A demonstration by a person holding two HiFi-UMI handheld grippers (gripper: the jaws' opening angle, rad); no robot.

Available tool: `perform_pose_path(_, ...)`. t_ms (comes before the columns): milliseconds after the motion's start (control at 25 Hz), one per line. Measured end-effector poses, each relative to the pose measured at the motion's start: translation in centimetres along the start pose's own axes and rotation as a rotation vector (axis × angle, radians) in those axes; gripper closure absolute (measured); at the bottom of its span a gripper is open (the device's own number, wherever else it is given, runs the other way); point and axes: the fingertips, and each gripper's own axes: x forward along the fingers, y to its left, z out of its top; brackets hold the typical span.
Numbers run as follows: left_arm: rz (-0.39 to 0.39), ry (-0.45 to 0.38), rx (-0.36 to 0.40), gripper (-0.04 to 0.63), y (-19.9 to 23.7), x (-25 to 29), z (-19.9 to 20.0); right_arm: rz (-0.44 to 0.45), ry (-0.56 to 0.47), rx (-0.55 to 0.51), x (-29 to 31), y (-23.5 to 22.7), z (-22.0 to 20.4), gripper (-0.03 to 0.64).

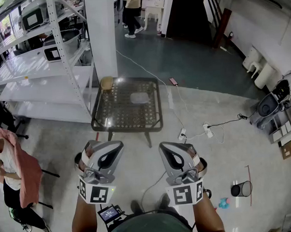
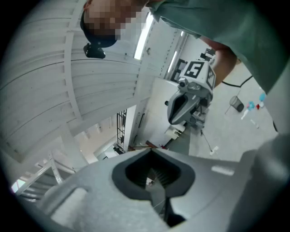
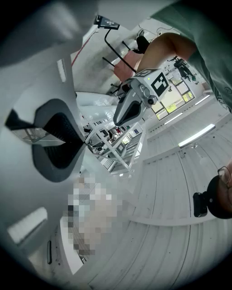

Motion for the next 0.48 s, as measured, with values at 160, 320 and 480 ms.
perform_pose_path(160, -0.004, 0.007, -0.005, 0.593, -0.2, 1.2, -0.7, 0.000, 0.011, 0.010, 0.5, -0.4, -1.5, 0.611)
perform_pose_path(320, -0.003, 0.011, -0.017, 0.593, -0.2, 1.8, -1.3, 0.008, 0.017, 0.020, 1.1, -0.2, -2.1, 0.611)
perform_pose_path(480, -0.010, 0.010, -0.022, 0.592, -0.5, 2.3, -1.3, 0.009, 0.013, 0.031, 1.3, -0.3, -2.5, 0.611)
